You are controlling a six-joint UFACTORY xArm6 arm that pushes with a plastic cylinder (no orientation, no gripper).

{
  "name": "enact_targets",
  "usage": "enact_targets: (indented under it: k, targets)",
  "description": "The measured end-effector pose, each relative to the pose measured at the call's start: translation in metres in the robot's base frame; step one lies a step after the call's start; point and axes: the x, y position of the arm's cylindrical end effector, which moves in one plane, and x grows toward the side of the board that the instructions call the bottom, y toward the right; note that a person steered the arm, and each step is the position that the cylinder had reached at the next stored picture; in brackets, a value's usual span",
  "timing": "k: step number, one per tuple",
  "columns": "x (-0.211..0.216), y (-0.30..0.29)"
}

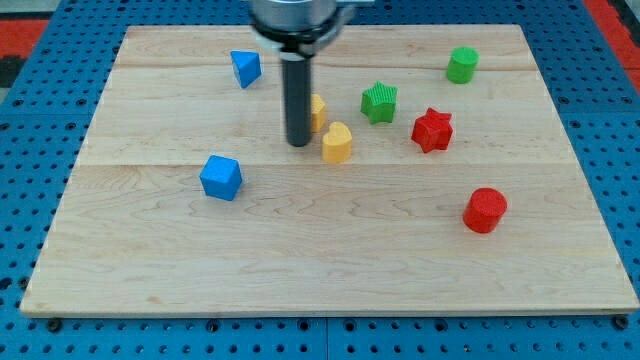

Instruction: Move the triangle diagonally to the yellow hexagon

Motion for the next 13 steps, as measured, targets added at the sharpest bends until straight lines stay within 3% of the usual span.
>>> enact_targets:
  k: [1, 2, 4, 5, 6, 7, 8, 9, 10, 13]
  targets:
    - [0.006, -0.01]
    - [-0.021, 0.009]
    - [-0.073, -0.008]
    - [-0.073, -0.088]
    - [-0.087, -0.119]
    - [-0.093, -0.082]
    - [-0.146, -0.1]
    - [-0.182, -0.078]
    - [-0.156, -0.078]
    - [-0.132, -0.064]
